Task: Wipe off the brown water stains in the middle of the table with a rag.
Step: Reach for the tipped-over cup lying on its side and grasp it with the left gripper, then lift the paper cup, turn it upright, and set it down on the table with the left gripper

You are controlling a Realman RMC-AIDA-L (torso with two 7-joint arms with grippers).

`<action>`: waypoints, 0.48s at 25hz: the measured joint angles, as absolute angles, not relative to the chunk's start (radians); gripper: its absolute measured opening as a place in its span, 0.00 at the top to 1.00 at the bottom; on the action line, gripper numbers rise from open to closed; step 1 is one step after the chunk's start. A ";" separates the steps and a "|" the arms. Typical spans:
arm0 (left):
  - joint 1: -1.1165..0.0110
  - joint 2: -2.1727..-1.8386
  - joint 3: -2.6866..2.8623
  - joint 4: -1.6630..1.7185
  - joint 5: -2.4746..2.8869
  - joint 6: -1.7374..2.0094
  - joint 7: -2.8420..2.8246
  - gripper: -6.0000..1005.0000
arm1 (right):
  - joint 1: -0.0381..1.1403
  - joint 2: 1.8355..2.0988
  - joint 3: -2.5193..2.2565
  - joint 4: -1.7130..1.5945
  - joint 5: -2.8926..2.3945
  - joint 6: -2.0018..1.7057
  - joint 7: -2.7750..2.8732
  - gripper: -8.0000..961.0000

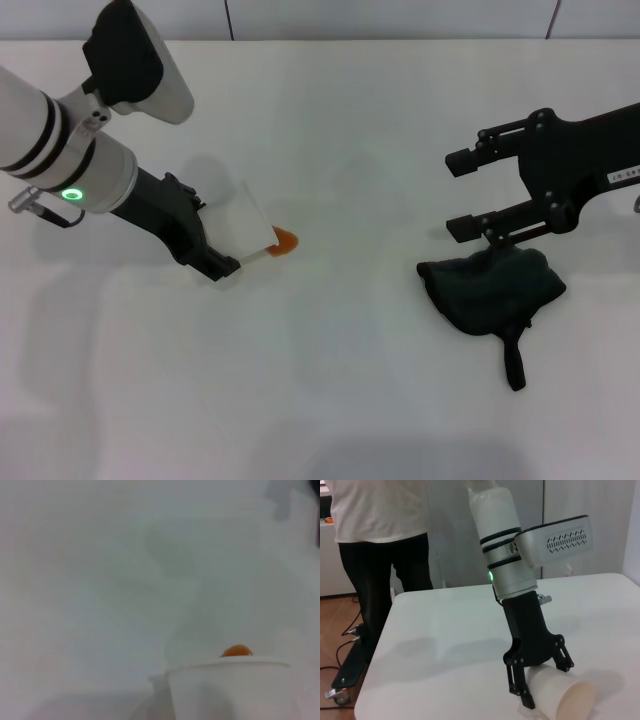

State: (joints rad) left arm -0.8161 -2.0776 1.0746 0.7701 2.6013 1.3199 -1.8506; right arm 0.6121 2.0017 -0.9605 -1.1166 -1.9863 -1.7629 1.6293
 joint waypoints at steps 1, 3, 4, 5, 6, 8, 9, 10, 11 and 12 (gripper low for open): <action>-0.816 -2.078 1.075 0.770 2.601 1.319 -1.850 0.17 | 0.612 2.002 -0.962 -1.117 -1.986 -1.762 1.629 0.26; -0.816 -2.078 1.075 0.770 2.599 1.316 -1.849 0.17 | 0.612 2.002 -0.963 -1.117 -1.986 -1.762 1.630 0.26; -0.816 -2.078 1.075 0.771 2.598 1.314 -1.849 0.17 | 0.612 2.002 -0.963 -1.117 -1.986 -1.761 1.630 0.26; -0.816 -2.078 1.075 0.774 2.595 1.310 -1.849 0.18 | 0.612 2.002 -0.963 -1.117 -1.986 -1.761 1.630 0.26; -0.816 -2.078 1.075 0.776 2.593 1.308 -1.849 0.18 | 0.612 2.002 -0.963 -1.117 -1.986 -1.760 1.630 0.26; -0.814 -2.079 1.075 0.781 2.587 1.305 -1.842 0.18 | 0.612 2.002 -0.963 -1.117 -1.986 -1.760 1.630 0.26; -0.809 -2.079 1.076 0.787 2.576 1.305 -1.832 0.21 | 0.612 2.002 -0.963 -1.117 -1.986 -1.760 1.630 0.26; -0.802 -2.080 1.079 0.796 2.563 1.306 -1.822 0.24 | 0.612 2.002 -0.963 -1.117 -1.986 -1.760 1.631 0.26; -0.793 -2.080 1.082 0.808 2.546 1.306 -1.813 0.27 | 0.612 2.001 -0.962 -1.118 -1.986 -1.759 1.632 0.26; -0.771 -2.080 1.092 0.836 2.519 1.308 -1.803 0.30 | 0.612 2.001 -0.962 -1.120 -1.986 -1.759 1.633 0.26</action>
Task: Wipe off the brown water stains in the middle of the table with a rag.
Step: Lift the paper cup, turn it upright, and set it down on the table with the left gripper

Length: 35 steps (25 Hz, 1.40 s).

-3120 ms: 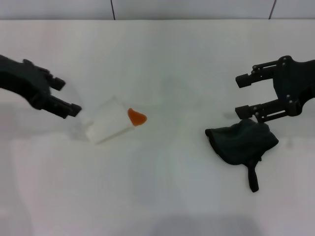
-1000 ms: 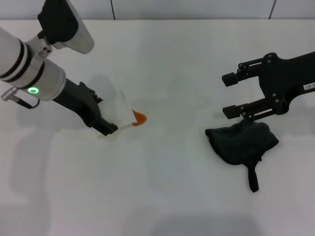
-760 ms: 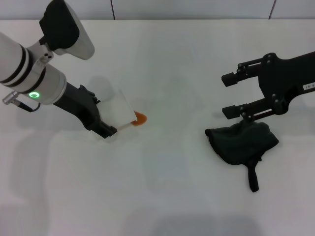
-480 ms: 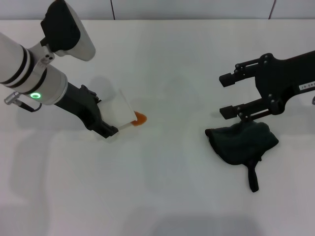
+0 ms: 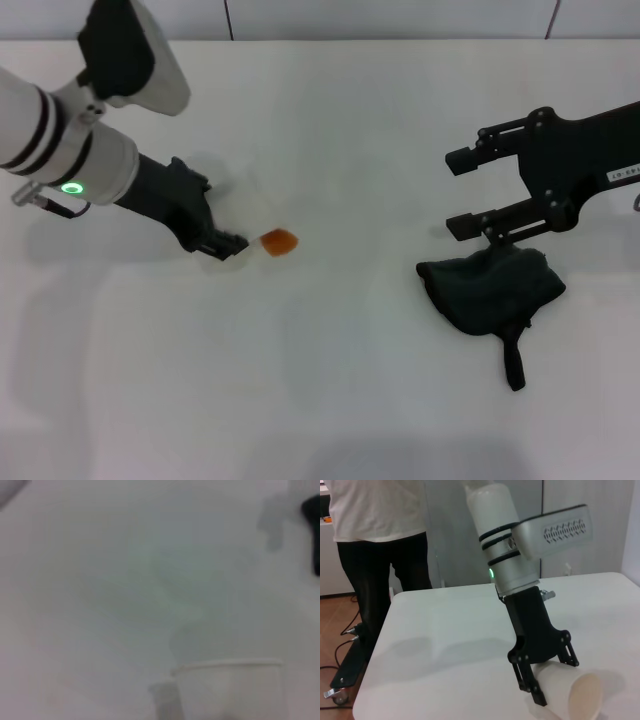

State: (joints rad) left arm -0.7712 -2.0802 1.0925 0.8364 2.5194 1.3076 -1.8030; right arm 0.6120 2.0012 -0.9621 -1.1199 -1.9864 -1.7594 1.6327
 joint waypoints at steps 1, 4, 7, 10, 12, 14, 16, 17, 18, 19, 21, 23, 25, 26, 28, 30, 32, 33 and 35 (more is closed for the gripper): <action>-0.758 -2.080 1.099 0.854 2.505 1.308 -1.800 0.33 | 0.612 2.001 -0.962 -1.122 -1.986 -1.759 1.633 0.26; -0.685 -2.080 1.117 0.954 2.426 1.312 -1.771 0.35 | 0.612 2.000 -0.962 -1.124 -1.986 -1.759 1.635 0.26; -0.605 -2.078 1.116 1.021 2.295 1.315 -1.685 0.37 | 0.613 1.998 -0.962 -1.125 -1.986 -1.759 1.635 0.26; -0.549 -2.076 1.088 1.035 2.176 1.310 -1.582 0.40 | 0.614 1.998 -0.962 -1.126 -1.987 -1.759 1.635 0.26; -0.515 -2.076 1.051 1.028 2.079 1.310 -1.491 0.42 | 0.617 1.998 -0.962 -1.126 -1.987 -1.760 1.635 0.26; -0.484 -2.075 1.002 0.987 1.967 1.313 -1.387 0.43 | 0.622 2.000 -0.962 -1.126 -1.986 -1.761 1.636 0.27; -0.466 -2.073 0.957 0.932 1.880 1.315 -1.304 0.44 | 0.624 2.001 -0.964 -1.125 -1.986 -1.763 1.636 0.27; -0.460 -2.072 0.938 0.907 1.849 1.315 -1.273 0.44 | 0.624 2.001 -0.964 -1.125 -1.986 -1.763 1.638 0.27; -0.456 -2.072 0.911 0.874 1.814 1.315 -1.235 0.44 | 0.623 2.001 -0.964 -1.125 -1.986 -1.764 1.640 0.27; -0.452 -2.071 0.890 0.846 1.786 1.315 -1.205 0.45 | 0.623 2.001 -0.964 -1.125 -1.986 -1.765 1.642 0.27; -0.447 -2.068 0.853 0.772 1.730 1.316 -1.146 0.45 | 0.621 2.001 -0.966 -1.125 -1.986 -1.765 1.648 0.27; -0.445 -2.067 0.830 0.708 1.693 1.317 -1.099 0.46 | 0.618 2.002 -0.968 -1.125 -1.986 -1.766 1.650 0.27; -0.436 -2.069 0.814 0.662 1.671 1.317 -1.054 0.46 | 0.616 2.002 -0.968 -1.125 -1.985 -1.767 1.651 0.27; -0.430 -2.072 0.810 0.650 1.663 1.316 -1.038 0.47 | 0.616 2.003 -0.968 -1.125 -1.984 -1.768 1.651 0.27; -0.417 -2.076 0.805 0.608 1.633 1.311 -0.993 0.41 | 0.616 2.003 -0.968 -1.122 -1.982 -1.768 1.651 0.27; -0.414 -2.074 0.804 0.557 1.603 1.307 -0.953 0.36 | 0.612 2.004 -0.968 -1.121 -1.981 -1.769 1.651 0.27; -0.412 -2.073 0.803 0.507 1.577 1.303 -0.913 0.33 | 0.607 2.005 -0.968 -1.123 -1.980 -1.769 1.651 0.27; -0.411 -2.073 0.802 0.485 1.566 1.299 -0.894 0.33 | 0.604 2.005 -0.968 -1.123 -1.978 -1.769 1.651 0.27; -0.406 -2.074 0.802 0.445 1.546 1.284 -0.854 0.33 | 0.600 2.005 -0.968 -1.124 -1.977 -1.768 1.651 0.27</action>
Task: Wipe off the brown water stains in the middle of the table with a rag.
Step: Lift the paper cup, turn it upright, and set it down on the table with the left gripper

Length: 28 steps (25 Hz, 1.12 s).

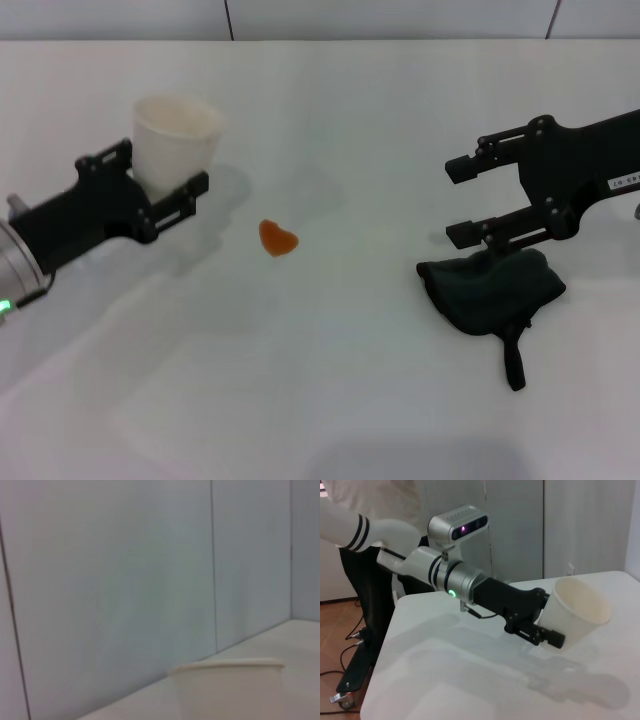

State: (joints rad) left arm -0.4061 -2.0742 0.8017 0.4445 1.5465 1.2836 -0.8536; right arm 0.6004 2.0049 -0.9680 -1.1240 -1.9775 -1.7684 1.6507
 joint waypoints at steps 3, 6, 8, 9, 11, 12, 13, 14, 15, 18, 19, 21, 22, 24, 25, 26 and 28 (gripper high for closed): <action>-0.400 -2.076 0.801 0.380 1.518 1.253 -0.787 0.33 | 0.593 2.006 -0.968 -1.125 -1.976 -1.769 1.650 0.27; -0.394 -2.078 0.801 0.315 1.482 1.222 -0.709 0.33 | 0.588 2.006 -0.966 -1.122 -1.974 -1.769 1.647 0.27; -0.394 -2.078 0.801 0.279 1.460 1.199 -0.659 0.33 | 0.584 2.006 -0.965 -1.121 -1.974 -1.769 1.647 0.27; -0.396 -2.078 0.801 0.264 1.451 1.188 -0.638 0.33 | 0.582 2.006 -0.966 -1.122 -1.974 -1.769 1.647 0.27; -0.401 -2.079 0.801 0.241 1.437 1.173 -0.595 0.33 | 0.579 2.006 -0.967 -1.123 -1.974 -1.769 1.646 0.27; -0.405 -2.080 0.801 0.234 1.430 1.169 -0.577 0.33 | 0.579 2.006 -0.967 -1.124 -1.974 -1.769 1.646 0.27; -0.406 -2.081 0.801 0.229 1.426 1.166 -0.564 0.33 | 0.579 2.007 -0.968 -1.124 -1.974 -1.769 1.646 0.27; -0.408 -2.082 0.801 0.226 1.422 1.164 -0.555 0.32 | 0.580 2.007 -0.968 -1.124 -1.974 -1.769 1.646 0.27; -0.410 -2.083 0.801 0.220 1.421 1.163 -0.543 0.32 | 0.581 2.007 -0.968 -1.124 -1.974 -1.769 1.646 0.27; -0.418 -2.084 0.801 0.204 1.420 1.158 -0.515 0.32 | 0.583 2.008 -0.969 -1.124 -1.974 -1.769 1.646 0.28; -0.419 -2.084 0.801 0.198 1.420 1.152 -0.506 0.32 | 0.583 2.008 -0.969 -1.124 -1.974 -1.769 1.646 0.28; -0.421 -2.085 0.801 0.191 1.420 1.139 -0.496 0.32 | 0.583 2.008 -0.969 -1.124 -1.974 -1.769 1.646 0.28; -0.421 -2.085 0.802 0.187 1.420 1.134 -0.494 0.32 | 0.583 2.008 -0.969 -1.124 -1.974 -1.769 1.645 0.28; -0.421 -2.085 0.803 0.177 1.419 1.133 -0.487 0.32 | 0.583 2.008 -0.969 -1.123 -1.974 -1.768 1.645 0.28; -0.420 -2.085 0.803 0.172 1.419 1.132 -0.483 0.32 | 0.581 2.008 -0.969 -1.124 -1.974 -1.768 1.645 0.28; -0.418 -2.085 0.802 0.169 1.419 1.132 -0.479 0.32 | 0.580 2.008 -0.969 -1.124 -1.974 -1.768 1.646 0.28; -0.413 -2.085 0.801 0.167 1.419 1.131 -0.472 0.32 | 0.579 2.008 -0.968 -1.125 -1.974 -1.767 1.647 0.28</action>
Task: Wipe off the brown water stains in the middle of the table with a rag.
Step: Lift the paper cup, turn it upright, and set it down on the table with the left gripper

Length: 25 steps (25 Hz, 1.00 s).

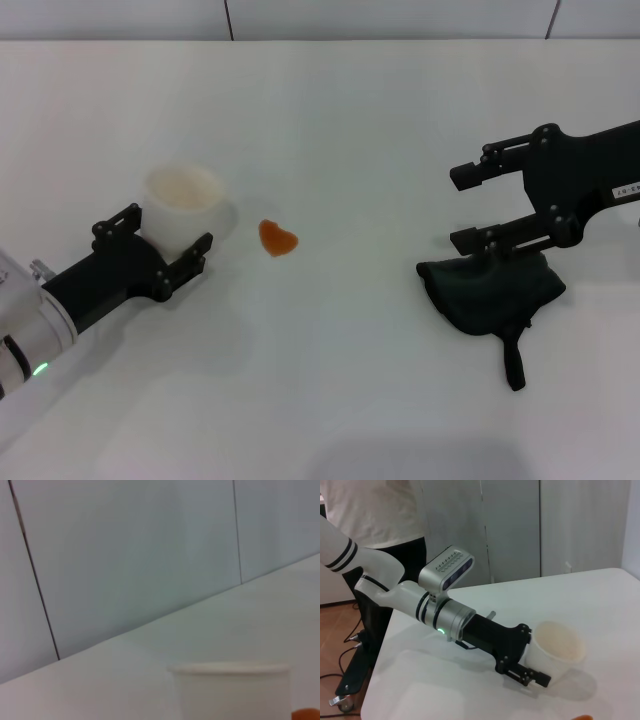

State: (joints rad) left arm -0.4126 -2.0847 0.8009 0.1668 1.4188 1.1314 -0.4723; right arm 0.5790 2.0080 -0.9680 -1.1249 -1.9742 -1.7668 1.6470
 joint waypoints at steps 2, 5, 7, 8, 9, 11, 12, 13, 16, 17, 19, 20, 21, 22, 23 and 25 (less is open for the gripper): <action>-0.406 -2.085 0.801 0.165 1.419 1.130 -0.455 0.32 | 0.579 2.008 -0.967 -1.125 -1.974 -1.766 1.647 0.28; -0.395 -2.087 0.801 0.160 1.417 1.122 -0.428 0.31 | 0.579 2.008 -0.965 -1.125 -1.974 -1.766 1.647 0.28; -0.389 -2.087 0.801 0.149 1.403 1.120 -0.412 0.31 | 0.580 2.008 -0.965 -1.125 -1.974 -1.766 1.646 0.28; -0.386 -2.087 0.801 0.143 1.390 1.122 -0.405 0.31 | 0.580 2.008 -0.965 -1.125 -1.974 -1.766 1.646 0.28; -0.384 -2.087 0.801 0.140 1.380 1.125 -0.402 0.31 | 0.580 2.008 -0.965 -1.124 -1.974 -1.766 1.646 0.28; -0.380 -2.086 0.802 0.138 1.363 1.135 -0.401 0.31 | 0.579 2.008 -0.965 -1.124 -1.974 -1.766 1.645 0.28; -0.379 -2.085 0.803 0.139 1.358 1.139 -0.403 0.31 | 0.579 2.008 -0.965 -1.123 -1.974 -1.765 1.645 0.28; -0.379 -2.085 0.804 0.141 1.358 1.141 -0.407 0.31 | 0.579 2.008 -0.966 -1.122 -1.974 -1.765 1.645 0.28; -0.392 -2.082 0.804 0.142 1.357 1.138 -0.423 0.30 | 0.582 2.008 -0.969 -1.119 -1.974 -1.765 1.644 0.28; -0.395 -2.082 0.804 0.142 1.357 1.137 -0.430 0.30 | 0.583 2.008 -0.969 -1.118 -1.974 -1.765 1.643 0.28; -0.411 -2.080 0.806 0.145 1.359 1.134 -0.449 0.30 | 0.584 2.009 -0.969 -1.118 -1.974 -1.765 1.643 0.28; -0.418 -2.080 0.806 0.145 1.360 1.129 -0.452 0.30 | 0.584 2.009 -0.969 -1.118 -1.974 -1.765 1.643 0.28; -0.427 -2.080 0.807 0.144 1.361 1.122 -0.454 0.21 | 0.584 2.010 -0.970 -1.117 -1.974 -1.765 1.643 0.28; -0.438 -2.080 0.808 0.142 1.363 1.106 -0.459 0.13 | 0.584 2.010 -0.970 -1.117 -1.974 -1.765 1.643 0.28; -0.447 -2.080 0.809 0.141 1.365 1.092 -0.465 0.13 | 0.583 2.010 -0.970 -1.117 -1.974 -1.766 1.643 0.28; -0.463 -2.080 0.811 0.140 1.367 1.065 -0.475 0.13 | 0.581 2.011 -0.972 -1.117 -1.971 -1.768 1.643 0.28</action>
State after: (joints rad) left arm -0.4628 -2.0799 0.8107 0.1400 1.3666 1.0651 -0.4747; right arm 0.5813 2.0115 -0.9717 -1.1165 -1.9712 -1.7678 1.6431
